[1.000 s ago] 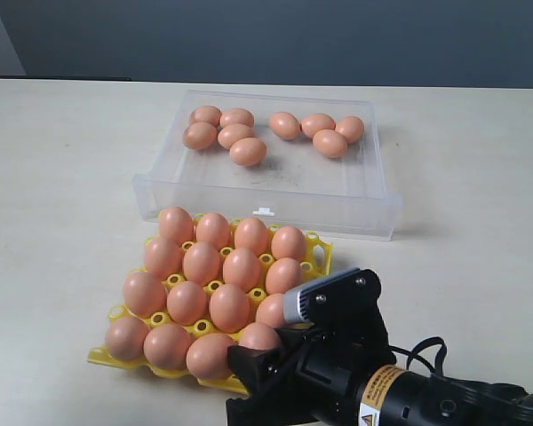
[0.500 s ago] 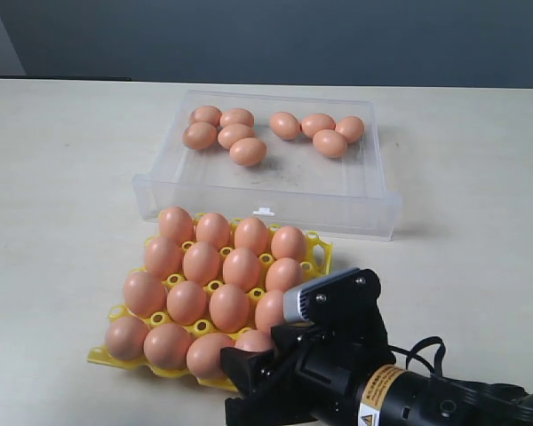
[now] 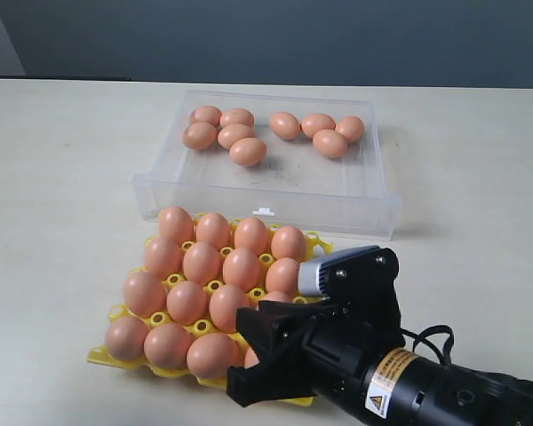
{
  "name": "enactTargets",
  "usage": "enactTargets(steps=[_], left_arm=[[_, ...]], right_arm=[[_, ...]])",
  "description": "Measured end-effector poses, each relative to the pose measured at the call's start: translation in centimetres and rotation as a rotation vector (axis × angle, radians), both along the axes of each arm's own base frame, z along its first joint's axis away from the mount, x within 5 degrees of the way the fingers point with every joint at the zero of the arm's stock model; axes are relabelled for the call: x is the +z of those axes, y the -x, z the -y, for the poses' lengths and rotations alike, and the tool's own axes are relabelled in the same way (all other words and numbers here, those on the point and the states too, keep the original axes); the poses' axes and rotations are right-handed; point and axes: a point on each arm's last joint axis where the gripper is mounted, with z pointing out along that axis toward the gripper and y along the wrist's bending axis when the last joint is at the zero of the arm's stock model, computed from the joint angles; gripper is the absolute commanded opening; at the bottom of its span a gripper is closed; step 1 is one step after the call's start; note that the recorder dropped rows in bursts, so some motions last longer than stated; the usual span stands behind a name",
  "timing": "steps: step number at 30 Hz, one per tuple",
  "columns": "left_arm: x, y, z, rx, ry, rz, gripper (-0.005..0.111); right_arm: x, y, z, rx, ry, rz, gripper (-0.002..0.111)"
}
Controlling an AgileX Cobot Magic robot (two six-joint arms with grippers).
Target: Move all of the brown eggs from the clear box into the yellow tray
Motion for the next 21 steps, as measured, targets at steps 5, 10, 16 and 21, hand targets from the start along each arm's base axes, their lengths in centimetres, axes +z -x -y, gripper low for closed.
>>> enactTargets(steps=[5, 10, 16, 21], left_arm=[[0.0, 0.0, 0.0, 0.0, 0.0, 0.0, 0.0], [0.0, 0.0, 0.0, 0.0, 0.0, 0.0, 0.0], [0.0, 0.0, 0.0, 0.0, 0.0, 0.0, 0.0], [0.0, 0.0, 0.0, 0.0, 0.0, 0.0, 0.0]], right_arm=[[0.9, 0.4, -0.2, 0.059, -0.02, 0.024, -0.001], [1.5, 0.7, -1.6, 0.122, 0.021, -0.068, -0.001], [3.1, 1.0, -5.0, 0.293, 0.188, -0.157, -0.001], [0.8, 1.0, -5.3, 0.298, 0.276, -0.204, -0.001]])
